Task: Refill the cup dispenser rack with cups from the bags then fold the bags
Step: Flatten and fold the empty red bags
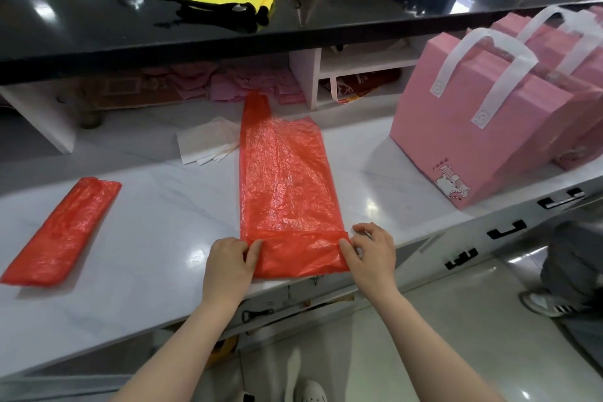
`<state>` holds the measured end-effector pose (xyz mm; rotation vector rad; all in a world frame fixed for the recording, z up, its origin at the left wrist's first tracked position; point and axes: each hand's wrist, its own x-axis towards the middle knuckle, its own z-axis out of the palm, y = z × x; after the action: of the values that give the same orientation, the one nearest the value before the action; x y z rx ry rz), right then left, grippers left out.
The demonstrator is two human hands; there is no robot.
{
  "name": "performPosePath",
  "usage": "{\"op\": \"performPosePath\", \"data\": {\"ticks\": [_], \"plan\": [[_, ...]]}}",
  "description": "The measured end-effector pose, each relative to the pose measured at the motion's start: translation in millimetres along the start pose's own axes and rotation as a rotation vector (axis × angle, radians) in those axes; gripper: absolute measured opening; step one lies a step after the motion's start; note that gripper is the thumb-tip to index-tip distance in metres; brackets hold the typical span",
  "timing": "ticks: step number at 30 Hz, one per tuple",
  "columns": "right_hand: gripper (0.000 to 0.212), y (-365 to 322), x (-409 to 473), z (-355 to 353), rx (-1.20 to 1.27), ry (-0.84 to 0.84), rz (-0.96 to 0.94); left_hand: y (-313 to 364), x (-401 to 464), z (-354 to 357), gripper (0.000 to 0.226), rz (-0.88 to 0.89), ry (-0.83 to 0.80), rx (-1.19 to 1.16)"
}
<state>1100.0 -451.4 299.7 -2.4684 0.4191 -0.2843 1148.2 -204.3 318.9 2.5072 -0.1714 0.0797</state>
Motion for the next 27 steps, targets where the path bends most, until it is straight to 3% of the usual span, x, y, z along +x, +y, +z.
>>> {"op": "performPosePath", "data": {"ticks": [2,4,7,9,10,13,17,18,20,23,25,27], "plan": [[0.034,-2.2,0.6,1.3,-0.02,-0.001,0.024,3.3,-1.4,-0.9,0.021,-0.071,0.011,-0.067],[0.034,-4.7,0.7,2.0,-0.034,-0.009,0.045,6.3,-4.7,-1.7,0.028,-0.115,0.003,-0.083],[0.036,-8.5,2.7,2.2,-0.057,-0.019,0.071,11.6,-9.2,0.7,0.054,0.192,0.034,0.16],[0.04,-10.9,4.7,0.8,-0.079,-0.027,0.086,15.9,-11.6,4.2,0.062,0.413,-0.094,0.329],[0.041,-11.8,6.1,0.0,-0.098,-0.033,0.092,15.8,-12.1,6.6,0.062,0.443,-0.198,0.39],[0.041,-14.6,8.8,-2.5,-0.141,-0.061,0.096,3.4,-11.7,17.0,0.053,0.363,-0.362,0.473],[0.027,-20.7,4.9,-1.9,-0.099,-0.008,0.105,0.8,-11.9,21.5,0.056,0.341,-0.376,0.49],[0.037,-22.5,0.8,-0.9,-0.061,0.005,0.09,0.5,-12.1,21.6,0.056,0.343,-0.371,0.49],[0.067,-23.4,-9.0,2.6,-0.081,-0.049,-0.069,0.2,-11.8,21.7,0.057,0.336,-0.367,0.49],[0.073,-19.7,-15.3,9.9,-0.337,-0.272,-0.386,1.6,-11.2,20.2,0.056,0.331,-0.363,0.475],[0.078,-13.3,-12.5,9.9,-0.474,-0.397,-0.439,3.0,-11.8,19.9,0.057,0.32,-0.363,0.448],[0.086,-5.0,-7.5,7.6,-0.518,-0.407,-0.483,3.0,-11.0,20.4,0.057,0.306,-0.343,0.439]]}}
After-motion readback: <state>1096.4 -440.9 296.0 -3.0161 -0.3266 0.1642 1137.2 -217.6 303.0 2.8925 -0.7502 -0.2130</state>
